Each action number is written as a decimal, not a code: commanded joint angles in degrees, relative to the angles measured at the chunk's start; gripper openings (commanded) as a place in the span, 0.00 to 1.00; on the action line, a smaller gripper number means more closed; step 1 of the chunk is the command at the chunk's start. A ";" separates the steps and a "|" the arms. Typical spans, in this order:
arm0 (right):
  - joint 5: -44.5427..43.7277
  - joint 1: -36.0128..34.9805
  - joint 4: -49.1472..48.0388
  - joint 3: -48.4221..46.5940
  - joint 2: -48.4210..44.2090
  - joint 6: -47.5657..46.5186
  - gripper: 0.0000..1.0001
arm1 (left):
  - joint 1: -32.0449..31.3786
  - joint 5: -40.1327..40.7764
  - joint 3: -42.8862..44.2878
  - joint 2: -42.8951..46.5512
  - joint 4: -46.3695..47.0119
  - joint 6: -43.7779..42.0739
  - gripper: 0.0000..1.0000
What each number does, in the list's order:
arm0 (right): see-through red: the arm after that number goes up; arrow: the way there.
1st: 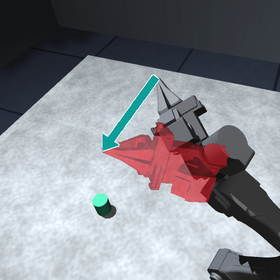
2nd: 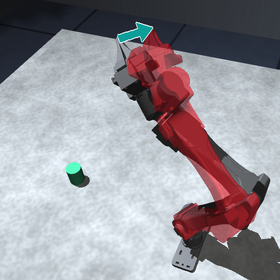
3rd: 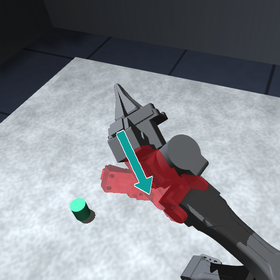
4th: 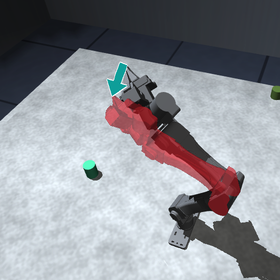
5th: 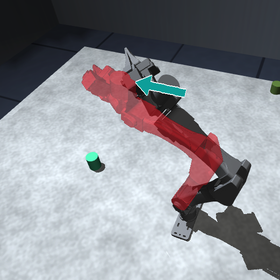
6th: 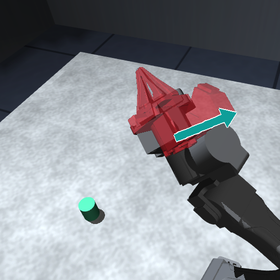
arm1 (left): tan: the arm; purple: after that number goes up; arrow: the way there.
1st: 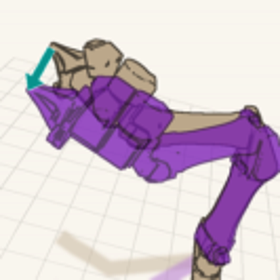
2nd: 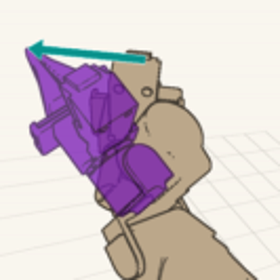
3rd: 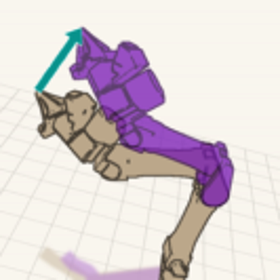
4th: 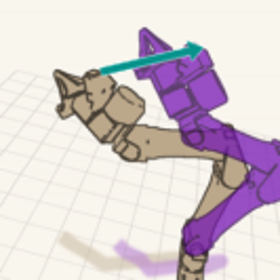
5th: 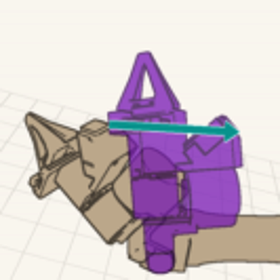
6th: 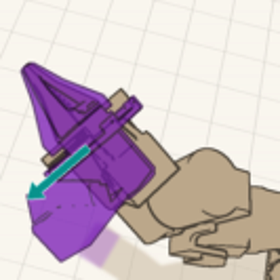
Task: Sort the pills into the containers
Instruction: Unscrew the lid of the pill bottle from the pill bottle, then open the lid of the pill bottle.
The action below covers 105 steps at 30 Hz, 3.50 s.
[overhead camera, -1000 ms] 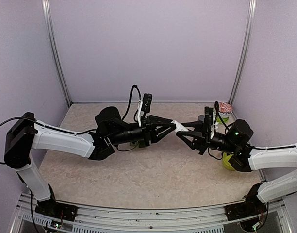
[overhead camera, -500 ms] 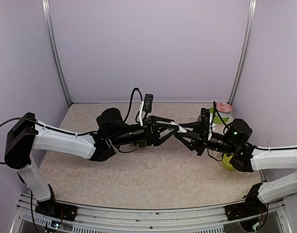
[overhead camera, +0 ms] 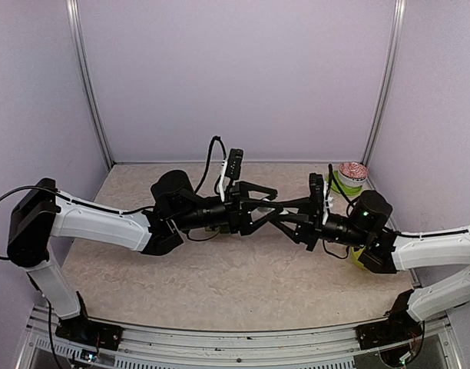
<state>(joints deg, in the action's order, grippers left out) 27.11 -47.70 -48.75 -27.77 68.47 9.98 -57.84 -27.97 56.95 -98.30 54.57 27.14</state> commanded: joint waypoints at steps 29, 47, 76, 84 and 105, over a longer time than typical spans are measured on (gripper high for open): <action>-6.29 -0.68 1.20 0.55 -7.59 -2.77 0.15 | -0.34 2.06 -1.82 3.61 -1.86 -4.13 0.82; 1.32 -0.72 -1.54 -1.09 -2.05 0.83 0.15 | 0.50 -5.41 0.83 4.63 -5.40 -9.70 0.84; -4.80 -0.65 -0.99 0.64 -4.84 -0.41 0.15 | 0.45 -3.65 -1.38 4.48 -4.35 -8.86 0.58; -4.80 -0.72 -0.74 0.57 -5.23 -0.65 0.15 | 0.72 -2.35 -1.37 4.35 -4.49 -8.23 0.43; -5.73 -0.66 0.89 -0.20 -4.70 -4.42 0.15 | 0.38 6.06 1.75 5.32 -11.33 1.91 0.23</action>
<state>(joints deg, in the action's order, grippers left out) 22.94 -48.38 -47.72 -27.35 64.16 7.29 -56.99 -25.54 56.80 -93.73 47.18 27.27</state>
